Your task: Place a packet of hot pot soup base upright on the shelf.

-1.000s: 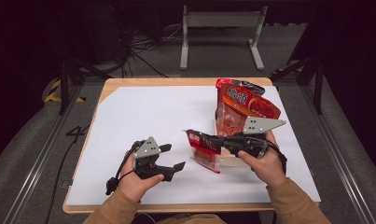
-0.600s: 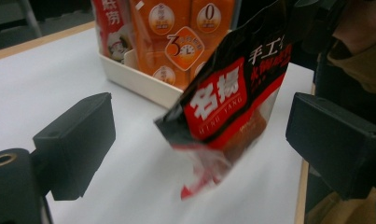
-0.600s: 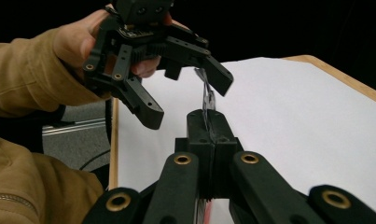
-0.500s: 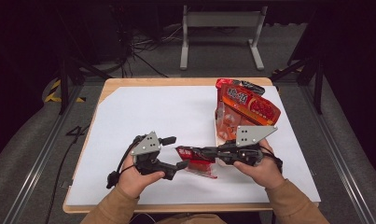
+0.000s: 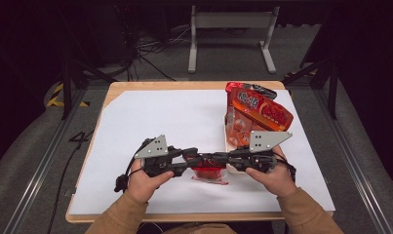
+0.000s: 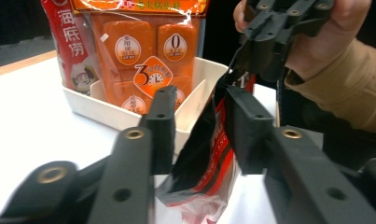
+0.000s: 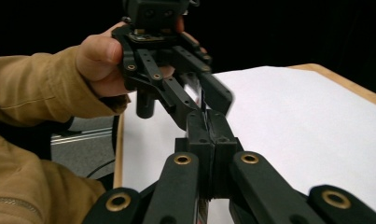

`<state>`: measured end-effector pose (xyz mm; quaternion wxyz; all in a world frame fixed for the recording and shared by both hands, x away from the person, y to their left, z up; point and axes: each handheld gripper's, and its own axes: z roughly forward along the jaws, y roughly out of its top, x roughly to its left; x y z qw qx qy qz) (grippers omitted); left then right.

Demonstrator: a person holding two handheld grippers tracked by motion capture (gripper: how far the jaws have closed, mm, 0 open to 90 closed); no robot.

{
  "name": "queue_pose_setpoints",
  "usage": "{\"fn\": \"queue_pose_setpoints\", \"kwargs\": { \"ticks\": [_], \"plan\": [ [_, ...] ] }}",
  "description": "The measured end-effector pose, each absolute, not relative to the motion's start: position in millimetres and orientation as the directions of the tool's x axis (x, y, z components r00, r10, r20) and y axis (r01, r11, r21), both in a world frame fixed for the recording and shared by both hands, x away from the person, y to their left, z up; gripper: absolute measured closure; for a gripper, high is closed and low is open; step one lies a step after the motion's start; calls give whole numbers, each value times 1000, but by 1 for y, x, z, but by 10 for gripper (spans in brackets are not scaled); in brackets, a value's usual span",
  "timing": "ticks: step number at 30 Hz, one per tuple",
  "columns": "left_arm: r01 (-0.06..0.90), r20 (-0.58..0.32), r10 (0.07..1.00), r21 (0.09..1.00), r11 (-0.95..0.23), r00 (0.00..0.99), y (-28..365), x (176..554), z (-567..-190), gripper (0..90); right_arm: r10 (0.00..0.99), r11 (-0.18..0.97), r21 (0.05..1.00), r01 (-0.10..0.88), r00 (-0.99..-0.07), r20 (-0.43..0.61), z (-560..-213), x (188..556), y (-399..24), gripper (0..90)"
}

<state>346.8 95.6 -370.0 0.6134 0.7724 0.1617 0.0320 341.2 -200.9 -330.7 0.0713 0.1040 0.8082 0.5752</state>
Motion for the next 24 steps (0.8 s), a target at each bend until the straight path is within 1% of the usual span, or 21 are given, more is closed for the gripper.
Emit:
{"fn": "queue_pose_setpoints", "kwargs": {
  "ticks": [1,2,6,12,13,14,16,20,21,23,24],
  "plan": [
    [219,-161,278,957,-191,947,96,346,-369,712,259,312,946,88,-966,5,-331,342,-202,900],
    [213,-157,274,958,-191,949,97,345,-368,776,270,308,947,90,-963,3,-331,342,-203,900],
    [206,-150,255,956,-208,955,94,342,-364,887,290,294,951,96,-957,7,-332,344,-206,898],
    [186,-125,245,952,-244,961,92,342,-359,896,308,303,948,99,-951,0,-333,342,-208,870],
    [186,-124,242,950,-252,962,92,343,-358,896,311,307,947,98,-950,-3,-333,342,-209,856],
    [187,-125,239,948,-258,963,92,343,-358,897,319,317,943,100,-948,-7,-334,341,-210,816],
    [188,-124,237,945,-269,964,92,343,-357,898,323,319,942,103,-946,-6,-334,341,-210,802],
    [183,-114,239,939,-292,964,93,345,-354,898,357,315,943,108,-934,-12,-333,338,-218,743],
    [182,-113,236,938,-295,965,94,346,-353,899,386,307,944,123,-923,-5,-331,335,-227,707],
    [186,-117,234,936,-300,965,94,347,-351,898,395,303,945,124,-919,-6,-331,335,-230,695],
    [183,-114,228,934,-306,967,95,348,-348,898,437,303,942,141,-900,-6,-330,334,-240,686]
  ]
}}
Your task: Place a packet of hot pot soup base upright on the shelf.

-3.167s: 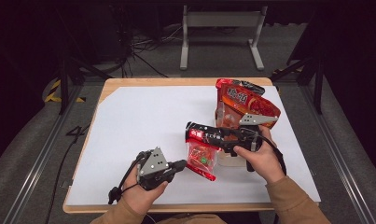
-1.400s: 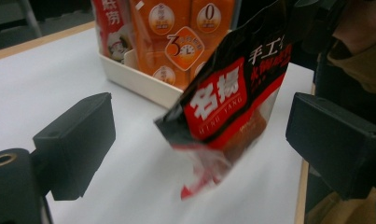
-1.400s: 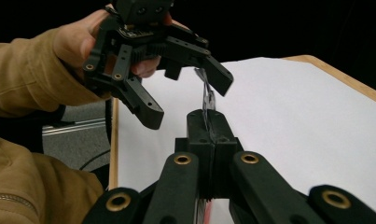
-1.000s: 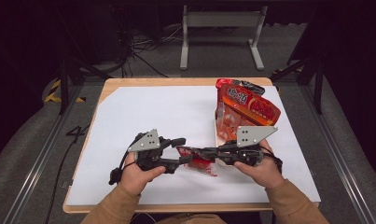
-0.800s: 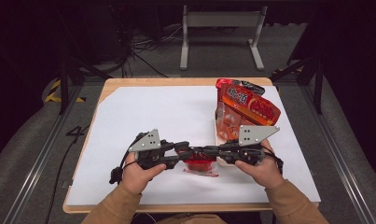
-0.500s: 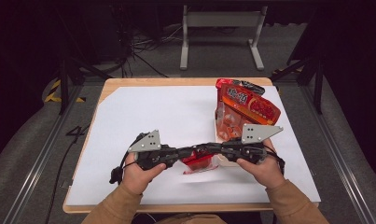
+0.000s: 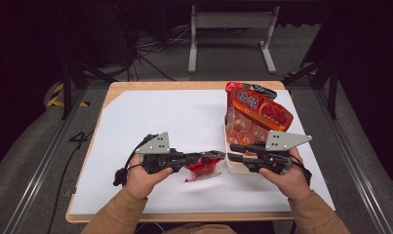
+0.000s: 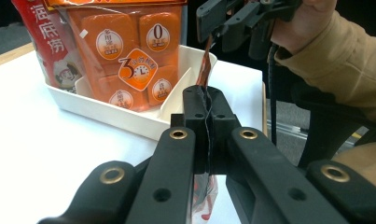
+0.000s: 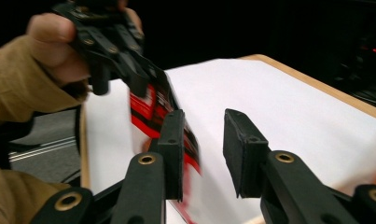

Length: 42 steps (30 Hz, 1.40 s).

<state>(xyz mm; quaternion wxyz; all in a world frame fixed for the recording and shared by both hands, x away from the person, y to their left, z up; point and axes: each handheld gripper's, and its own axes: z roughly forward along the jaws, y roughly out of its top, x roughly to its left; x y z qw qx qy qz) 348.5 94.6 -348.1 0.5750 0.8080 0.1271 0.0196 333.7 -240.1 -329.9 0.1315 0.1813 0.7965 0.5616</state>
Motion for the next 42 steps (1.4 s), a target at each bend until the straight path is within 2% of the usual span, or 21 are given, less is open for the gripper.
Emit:
{"fn": "queue_pose_setpoints", "kwargs": {
  "ticks": [1,2,16,27,42],
  "plan": [
    [183,-114,228,934,-306,967,95,348,-348,899,437,303,942,141,-900,-6,-330,334,-240,686],
    [178,-109,225,934,-311,968,95,349,-346,898,479,318,936,151,-877,-21,-330,334,-248,677],
    [165,-99,214,934,-317,972,96,356,-325,898,608,309,928,209,-794,-24,-333,324,-307,626],
    [142,-83,207,946,-292,975,82,368,-308,896,709,316,907,279,-704,-31,-338,325,-343,635],
    [107,-56,192,959,-264,980,57,388,-289,897,774,287,896,339,-634,-8,-350,340,-370,629]
  ]
}}
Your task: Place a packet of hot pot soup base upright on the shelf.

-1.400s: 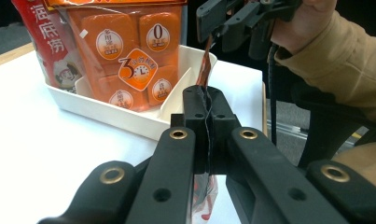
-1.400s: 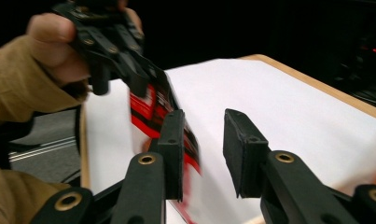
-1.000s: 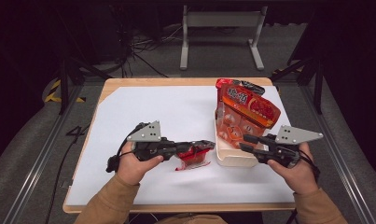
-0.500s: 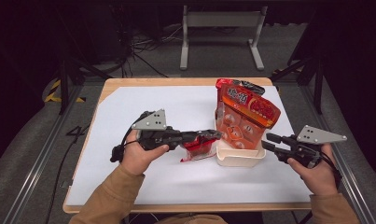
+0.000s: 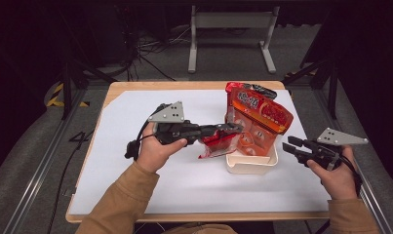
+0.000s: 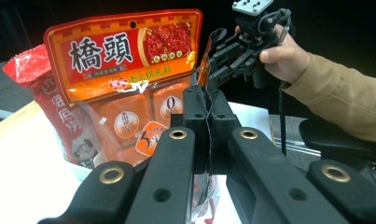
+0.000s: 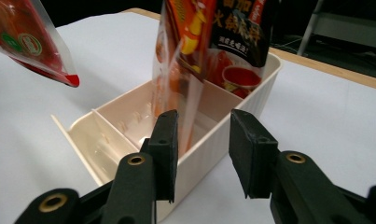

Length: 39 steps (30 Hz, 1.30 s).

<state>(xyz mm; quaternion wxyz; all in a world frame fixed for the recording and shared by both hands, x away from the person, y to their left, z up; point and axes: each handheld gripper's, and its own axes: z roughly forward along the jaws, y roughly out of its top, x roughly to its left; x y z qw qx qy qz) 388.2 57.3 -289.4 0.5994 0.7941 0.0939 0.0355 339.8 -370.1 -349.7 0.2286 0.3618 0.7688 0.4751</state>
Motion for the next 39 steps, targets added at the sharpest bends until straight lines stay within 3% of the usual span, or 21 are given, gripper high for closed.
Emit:
{"fn": "queue_pose_setpoints", "kwargs": {
  "ticks": [19,39],
  "plan": [
    [82,-44,148,961,-263,988,13,405,-286,896,832,276,885,375,-555,-24,-369,364,-389,475],
    [53,-33,74,958,-283,997,-28,408,-297,895,828,237,895,377,-561,17,-369,365,-393,457]
  ]
}}
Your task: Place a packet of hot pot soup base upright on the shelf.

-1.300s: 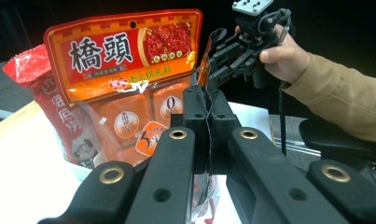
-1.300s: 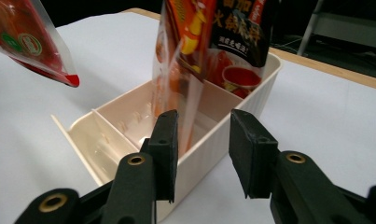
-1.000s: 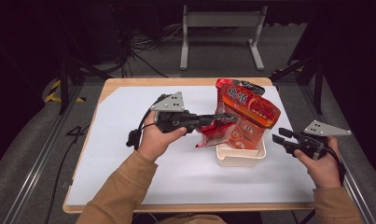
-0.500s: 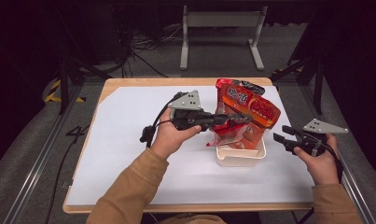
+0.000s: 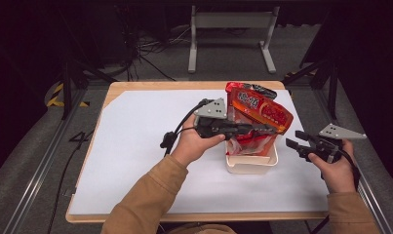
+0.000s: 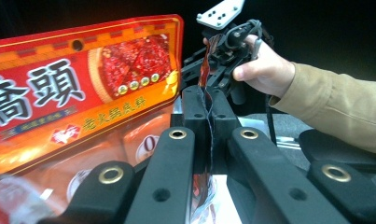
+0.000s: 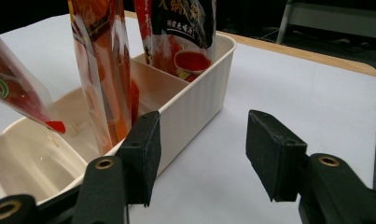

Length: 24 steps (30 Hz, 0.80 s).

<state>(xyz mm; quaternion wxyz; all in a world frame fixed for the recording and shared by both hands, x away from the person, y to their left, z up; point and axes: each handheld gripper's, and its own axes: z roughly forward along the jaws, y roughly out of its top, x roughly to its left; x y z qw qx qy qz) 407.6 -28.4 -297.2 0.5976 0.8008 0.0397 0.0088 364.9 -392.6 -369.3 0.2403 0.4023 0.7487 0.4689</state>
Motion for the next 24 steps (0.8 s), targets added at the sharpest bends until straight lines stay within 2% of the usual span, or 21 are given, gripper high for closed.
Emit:
{"fn": "queue_pose_setpoints", "kwargs": {
  "ticks": [10,24],
  "plan": [
    [34,-26,32,957,-287,999,-46,405,-305,891,828,234,892,386,-560,25,-371,366,-392,448],
    [52,-41,43,945,-322,998,-59,410,-326,887,831,225,891,393,-555,35,-375,368,-393,435]
  ]
}}
